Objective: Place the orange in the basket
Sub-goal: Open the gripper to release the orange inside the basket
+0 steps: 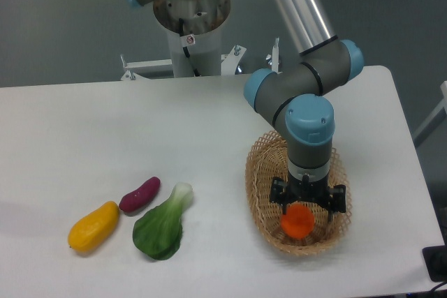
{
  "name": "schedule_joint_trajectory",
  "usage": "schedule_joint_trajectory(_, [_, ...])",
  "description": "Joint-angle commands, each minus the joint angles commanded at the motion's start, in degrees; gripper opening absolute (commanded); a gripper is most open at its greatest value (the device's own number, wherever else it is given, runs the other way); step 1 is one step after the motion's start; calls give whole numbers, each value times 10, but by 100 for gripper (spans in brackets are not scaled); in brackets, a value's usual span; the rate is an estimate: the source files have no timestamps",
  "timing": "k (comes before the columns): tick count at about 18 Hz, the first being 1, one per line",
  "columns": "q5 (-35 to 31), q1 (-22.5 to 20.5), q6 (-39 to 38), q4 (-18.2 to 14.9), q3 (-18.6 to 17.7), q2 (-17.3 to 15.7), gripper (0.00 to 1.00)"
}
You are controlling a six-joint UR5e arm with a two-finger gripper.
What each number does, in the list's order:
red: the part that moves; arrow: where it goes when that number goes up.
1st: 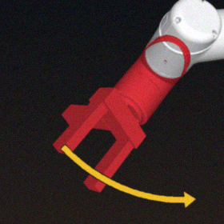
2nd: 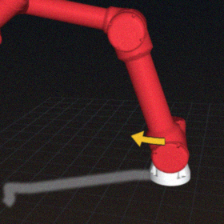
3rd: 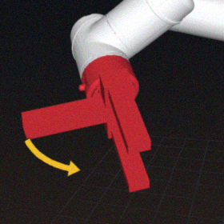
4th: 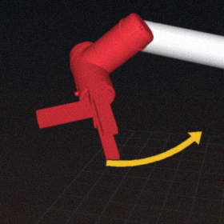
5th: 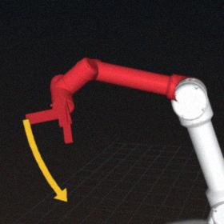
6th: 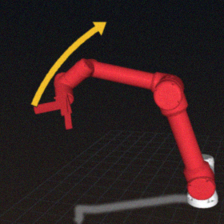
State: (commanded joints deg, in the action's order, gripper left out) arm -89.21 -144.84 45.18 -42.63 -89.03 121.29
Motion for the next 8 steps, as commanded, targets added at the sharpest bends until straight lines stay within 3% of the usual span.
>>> schedule_joint_trajectory(8, [0,0,1,1,-3,-3,100])
